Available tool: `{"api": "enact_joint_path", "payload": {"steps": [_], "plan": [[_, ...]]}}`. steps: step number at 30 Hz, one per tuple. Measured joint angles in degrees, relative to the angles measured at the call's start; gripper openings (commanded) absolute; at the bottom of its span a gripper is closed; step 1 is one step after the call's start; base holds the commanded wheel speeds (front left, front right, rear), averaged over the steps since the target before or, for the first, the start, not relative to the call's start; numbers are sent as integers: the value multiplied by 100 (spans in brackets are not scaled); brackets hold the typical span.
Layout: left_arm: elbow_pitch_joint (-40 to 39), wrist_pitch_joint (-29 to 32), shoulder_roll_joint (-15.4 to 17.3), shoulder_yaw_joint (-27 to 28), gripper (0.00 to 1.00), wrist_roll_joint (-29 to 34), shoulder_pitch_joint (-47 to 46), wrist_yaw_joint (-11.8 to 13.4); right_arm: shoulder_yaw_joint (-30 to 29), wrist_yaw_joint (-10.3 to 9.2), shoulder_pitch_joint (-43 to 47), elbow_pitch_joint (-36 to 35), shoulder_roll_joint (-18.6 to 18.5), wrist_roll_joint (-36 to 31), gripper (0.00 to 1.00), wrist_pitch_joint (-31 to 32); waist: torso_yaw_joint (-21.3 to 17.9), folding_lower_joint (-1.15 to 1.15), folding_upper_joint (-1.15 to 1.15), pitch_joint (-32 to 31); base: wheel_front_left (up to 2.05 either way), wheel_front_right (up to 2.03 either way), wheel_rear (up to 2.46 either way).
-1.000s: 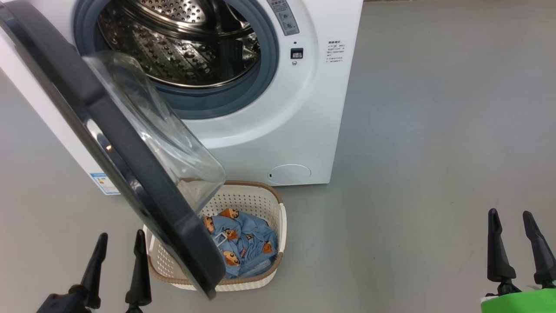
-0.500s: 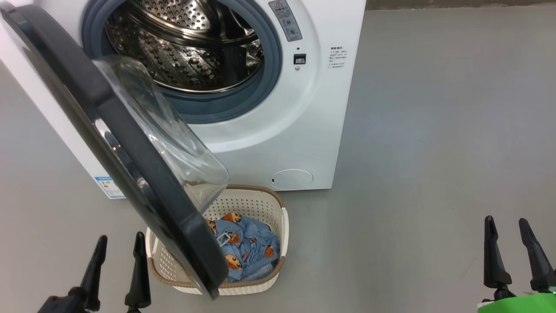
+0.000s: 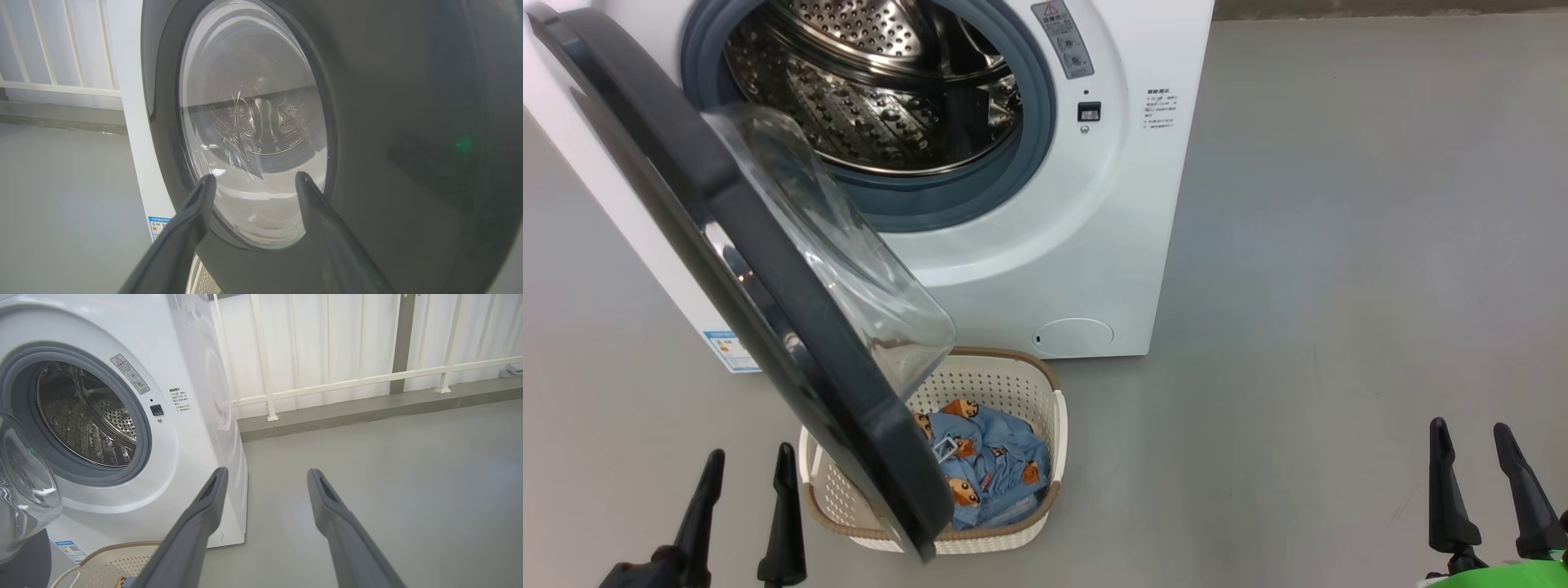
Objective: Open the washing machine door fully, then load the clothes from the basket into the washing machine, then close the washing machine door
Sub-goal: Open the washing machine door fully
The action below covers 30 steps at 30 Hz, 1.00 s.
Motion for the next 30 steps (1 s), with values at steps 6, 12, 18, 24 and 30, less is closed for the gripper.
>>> {"api": "enact_joint_path", "payload": {"steps": [6,12,18,24,30], "plan": [[-1,0,0,19,100,0,1,0,0,0,0,0,3,0,100,0,0,0,0,14,0,0,0],[58,0,0,36,0,-1,1,0,0,0,0,0,7,0,100,0,9,0,0,10,0,0,0],[88,0,0,231,0,-77,-1,18,-1,0,0,-1,12,1,100,0,27,0,0,1,0,0,0],[-110,0,-4,560,0,-84,-96,121,-8,0,0,-2,16,1,100,0,62,0,0,-10,0,0,0],[-677,-2,-7,787,0,82,-474,219,-19,0,2,-3,19,2,100,0,122,0,0,-31,0,0,0]]}}
